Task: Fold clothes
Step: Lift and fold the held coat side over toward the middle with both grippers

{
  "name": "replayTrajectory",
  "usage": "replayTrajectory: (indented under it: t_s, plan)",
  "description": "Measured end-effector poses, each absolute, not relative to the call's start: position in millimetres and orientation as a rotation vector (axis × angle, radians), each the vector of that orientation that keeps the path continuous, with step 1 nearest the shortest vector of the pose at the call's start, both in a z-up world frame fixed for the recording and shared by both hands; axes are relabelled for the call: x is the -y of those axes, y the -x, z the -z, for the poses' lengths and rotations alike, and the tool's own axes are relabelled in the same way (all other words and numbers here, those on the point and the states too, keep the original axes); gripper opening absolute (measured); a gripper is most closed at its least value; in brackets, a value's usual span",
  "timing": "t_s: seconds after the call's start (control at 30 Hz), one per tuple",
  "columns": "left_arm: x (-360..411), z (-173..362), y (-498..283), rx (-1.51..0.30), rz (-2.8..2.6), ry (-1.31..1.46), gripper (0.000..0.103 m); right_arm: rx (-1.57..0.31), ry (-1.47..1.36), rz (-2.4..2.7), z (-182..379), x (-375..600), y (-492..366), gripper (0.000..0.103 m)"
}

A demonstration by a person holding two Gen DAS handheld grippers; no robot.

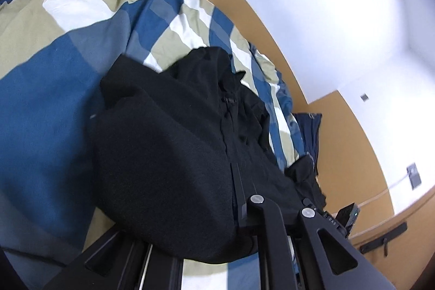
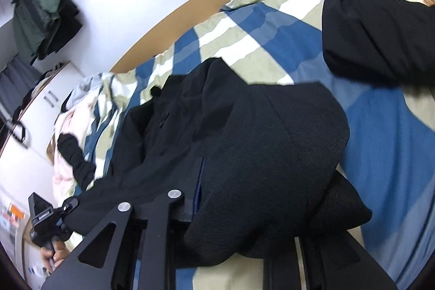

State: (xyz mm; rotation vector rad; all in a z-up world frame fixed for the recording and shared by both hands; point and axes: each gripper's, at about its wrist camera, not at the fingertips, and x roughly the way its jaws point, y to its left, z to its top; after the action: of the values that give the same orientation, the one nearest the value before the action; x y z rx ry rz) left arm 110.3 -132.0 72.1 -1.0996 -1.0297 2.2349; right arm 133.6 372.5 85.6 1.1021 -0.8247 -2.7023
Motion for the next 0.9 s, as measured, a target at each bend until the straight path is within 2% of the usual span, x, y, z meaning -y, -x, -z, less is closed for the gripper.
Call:
replayTrajectory:
  t_s: [0.23, 0.4, 0.47, 0.63, 0.8, 0.87, 0.9]
  plan:
    - [118.3, -75.3, -32.0, 0.968, -2.314, 1.203, 0.012, 0.843, -1.169, 2.722, -61.8, -375.9, -64.3, 0.029]
    - [123.0, -53.2, 11.8, 1.117, -2.291, 1.179, 0.017, 0.833, -1.130, 2.691, -43.0, -379.5, -24.4, 0.033]
    - [122.8, -42.0, 29.2, 1.116, -2.308, 1.208, 0.017, 0.814, -1.097, 2.674, -37.8, -379.7, -12.0, 0.034]
    - [122.3, -27.0, 62.1, 1.099, -2.339, 1.179, 0.017, 0.816, -0.995, 2.582, -24.8, -388.2, 9.8, 0.049]
    - [129.6, -8.5, 75.1, 1.140, -2.327, 1.059, 0.018, 1.007, -0.924, 2.423, -17.1, -414.9, 9.4, 0.052]
    - [128.6, -6.4, 76.7, 1.118, -2.328, 1.053, 0.018, 1.019, -0.933, 2.416, -24.9, -419.1, 5.5, 0.057]
    - [127.4, -8.4, 77.7, 1.099, -2.330, 1.066, 0.018, 1.021, -0.937, 2.415, -29.8, -421.0, 3.1, 0.063]
